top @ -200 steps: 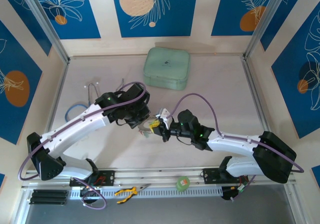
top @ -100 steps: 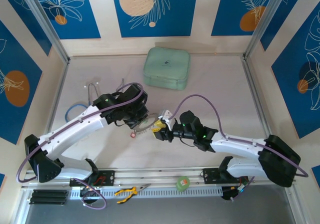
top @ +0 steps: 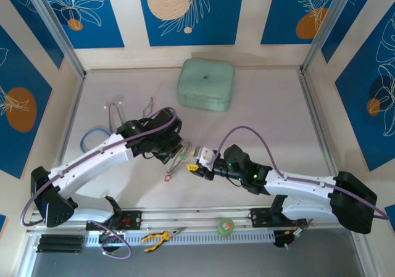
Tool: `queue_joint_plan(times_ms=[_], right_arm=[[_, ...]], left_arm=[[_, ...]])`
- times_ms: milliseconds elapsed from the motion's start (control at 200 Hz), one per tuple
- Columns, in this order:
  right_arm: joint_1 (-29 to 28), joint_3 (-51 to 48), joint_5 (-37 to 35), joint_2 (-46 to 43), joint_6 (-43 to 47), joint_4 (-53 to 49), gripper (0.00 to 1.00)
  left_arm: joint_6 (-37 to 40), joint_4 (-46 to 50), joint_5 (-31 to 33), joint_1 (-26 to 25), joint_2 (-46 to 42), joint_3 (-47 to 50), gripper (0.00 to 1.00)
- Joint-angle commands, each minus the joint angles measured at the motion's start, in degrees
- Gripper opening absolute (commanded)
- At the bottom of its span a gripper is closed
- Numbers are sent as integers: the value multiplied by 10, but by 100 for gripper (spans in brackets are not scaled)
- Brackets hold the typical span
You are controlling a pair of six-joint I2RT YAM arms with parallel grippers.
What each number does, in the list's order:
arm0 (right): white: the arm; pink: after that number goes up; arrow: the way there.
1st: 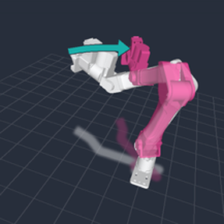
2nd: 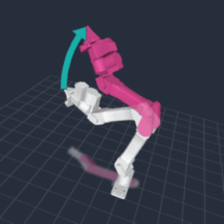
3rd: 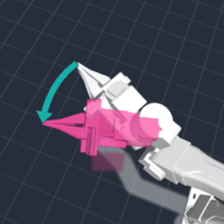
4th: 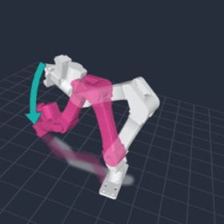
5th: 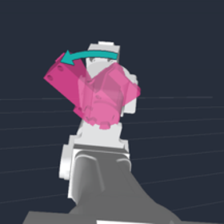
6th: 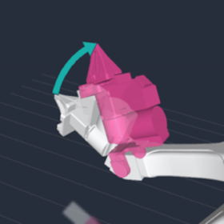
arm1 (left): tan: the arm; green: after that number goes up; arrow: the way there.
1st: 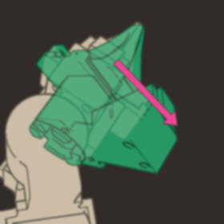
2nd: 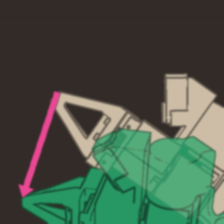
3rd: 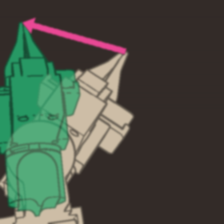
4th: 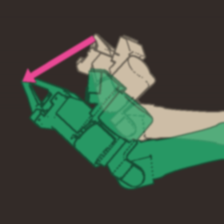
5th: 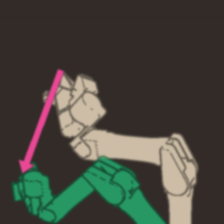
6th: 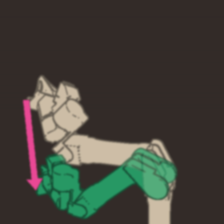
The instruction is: Put the keys on the keyring
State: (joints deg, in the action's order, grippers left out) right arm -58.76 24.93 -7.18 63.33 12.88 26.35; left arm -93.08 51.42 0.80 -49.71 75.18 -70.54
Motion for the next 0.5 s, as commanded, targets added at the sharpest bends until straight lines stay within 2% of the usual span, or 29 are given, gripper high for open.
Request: queue_joint_plan(times_ms=[0,300,405,495], right_arm=[[4,28,-13,21,25,45,40],[8,50,-16,69,16,85,39],[10,53,-17,75,17,85,35],[10,54,-14,79,19,83,27]], left_arm=[[-95,-6,-32,4,-6,2,0],[-102,-14,-33,4,-15,15,0],[-101,-15,-34,4,-15,16,0],[-103,-16,-34,4,-15,16,0]])
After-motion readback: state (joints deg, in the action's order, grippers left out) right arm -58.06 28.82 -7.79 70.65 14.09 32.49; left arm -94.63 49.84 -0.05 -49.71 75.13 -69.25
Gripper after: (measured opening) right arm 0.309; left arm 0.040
